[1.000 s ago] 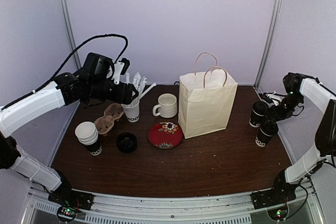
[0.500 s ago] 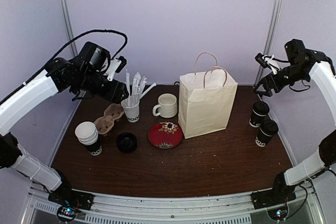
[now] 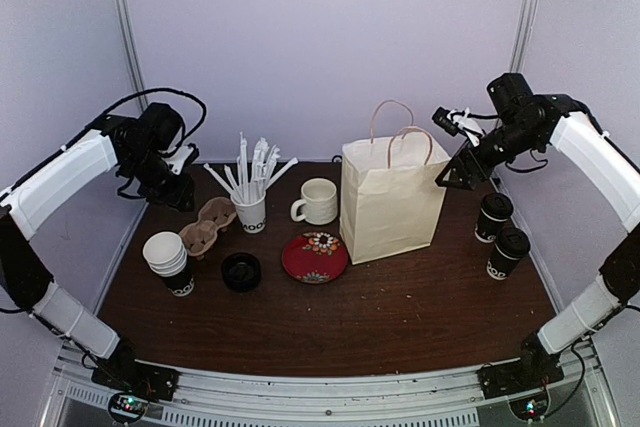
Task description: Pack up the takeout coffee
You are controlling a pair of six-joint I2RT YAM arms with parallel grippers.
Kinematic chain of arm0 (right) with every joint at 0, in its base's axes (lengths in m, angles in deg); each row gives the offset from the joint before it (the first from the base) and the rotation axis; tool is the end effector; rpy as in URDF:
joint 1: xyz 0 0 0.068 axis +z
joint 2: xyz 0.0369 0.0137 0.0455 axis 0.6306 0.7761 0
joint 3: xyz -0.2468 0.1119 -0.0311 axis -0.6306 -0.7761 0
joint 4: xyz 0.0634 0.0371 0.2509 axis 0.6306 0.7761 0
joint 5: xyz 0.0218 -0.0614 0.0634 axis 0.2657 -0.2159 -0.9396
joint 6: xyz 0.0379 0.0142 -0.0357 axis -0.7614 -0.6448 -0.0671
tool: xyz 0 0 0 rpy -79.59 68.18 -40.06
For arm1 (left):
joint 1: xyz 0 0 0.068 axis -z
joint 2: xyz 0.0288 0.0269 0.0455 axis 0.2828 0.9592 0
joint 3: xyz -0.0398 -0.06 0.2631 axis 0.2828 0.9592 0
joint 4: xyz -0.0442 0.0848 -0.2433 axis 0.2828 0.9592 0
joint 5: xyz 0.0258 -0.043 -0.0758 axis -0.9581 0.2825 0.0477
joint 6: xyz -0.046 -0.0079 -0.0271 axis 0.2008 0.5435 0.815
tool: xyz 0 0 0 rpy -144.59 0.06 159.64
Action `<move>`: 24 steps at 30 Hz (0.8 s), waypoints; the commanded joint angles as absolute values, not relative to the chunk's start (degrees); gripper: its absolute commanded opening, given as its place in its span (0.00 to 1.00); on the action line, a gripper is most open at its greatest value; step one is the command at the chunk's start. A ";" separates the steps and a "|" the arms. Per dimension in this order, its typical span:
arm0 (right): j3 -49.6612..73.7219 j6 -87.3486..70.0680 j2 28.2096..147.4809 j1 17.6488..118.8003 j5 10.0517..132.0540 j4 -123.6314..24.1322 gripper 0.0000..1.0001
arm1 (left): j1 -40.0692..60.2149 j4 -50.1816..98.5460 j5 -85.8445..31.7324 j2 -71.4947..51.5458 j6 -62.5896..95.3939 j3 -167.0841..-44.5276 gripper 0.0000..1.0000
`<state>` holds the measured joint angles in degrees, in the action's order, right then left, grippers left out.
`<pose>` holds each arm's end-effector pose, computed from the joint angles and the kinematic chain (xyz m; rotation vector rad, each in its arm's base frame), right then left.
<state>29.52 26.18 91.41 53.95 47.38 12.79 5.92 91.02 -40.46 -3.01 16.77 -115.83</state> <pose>0.2748 0.0920 0.3866 -1.0817 2.1662 0.5834 0.2570 -0.1021 0.3352 0.2176 2.6880 -0.0612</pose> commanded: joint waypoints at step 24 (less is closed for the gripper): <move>22.28 22.79 88.24 55.18 47.68 5.91 0.80 | -0.52 69.68 -37.01 17.53 5.66 -111.27 0.44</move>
